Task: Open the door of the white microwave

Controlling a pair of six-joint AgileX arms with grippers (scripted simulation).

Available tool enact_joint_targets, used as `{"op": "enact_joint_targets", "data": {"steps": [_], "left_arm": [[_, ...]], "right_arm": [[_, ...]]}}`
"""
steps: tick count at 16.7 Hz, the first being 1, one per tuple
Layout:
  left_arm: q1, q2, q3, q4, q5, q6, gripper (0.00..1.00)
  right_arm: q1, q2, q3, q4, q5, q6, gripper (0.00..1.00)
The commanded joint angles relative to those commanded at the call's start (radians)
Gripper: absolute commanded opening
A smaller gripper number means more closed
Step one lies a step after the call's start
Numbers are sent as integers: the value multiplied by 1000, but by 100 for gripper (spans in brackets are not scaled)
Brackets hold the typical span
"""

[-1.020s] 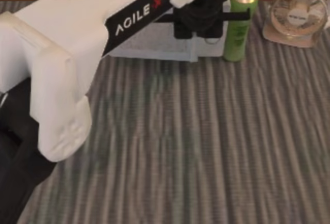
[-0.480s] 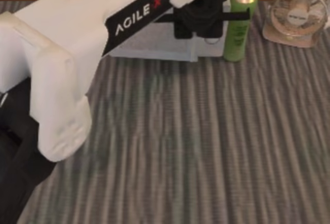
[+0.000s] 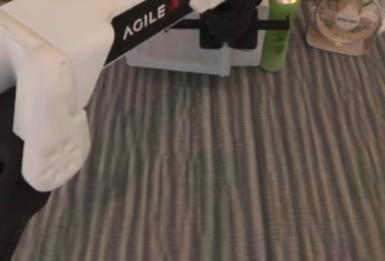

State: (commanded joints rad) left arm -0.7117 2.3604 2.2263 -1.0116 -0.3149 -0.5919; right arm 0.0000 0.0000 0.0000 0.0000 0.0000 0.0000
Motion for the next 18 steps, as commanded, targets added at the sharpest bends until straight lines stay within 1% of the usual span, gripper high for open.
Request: {"op": "enact_joint_targets", "data": {"steps": [3,18], "left_arm": [[1,-42,-68,42,13,27,0],[1,-44,-71,44,14,28,0]], "right_arm": [[0,0,0,0,0,0,100],[0,0,0,0,0,0,100]]}}
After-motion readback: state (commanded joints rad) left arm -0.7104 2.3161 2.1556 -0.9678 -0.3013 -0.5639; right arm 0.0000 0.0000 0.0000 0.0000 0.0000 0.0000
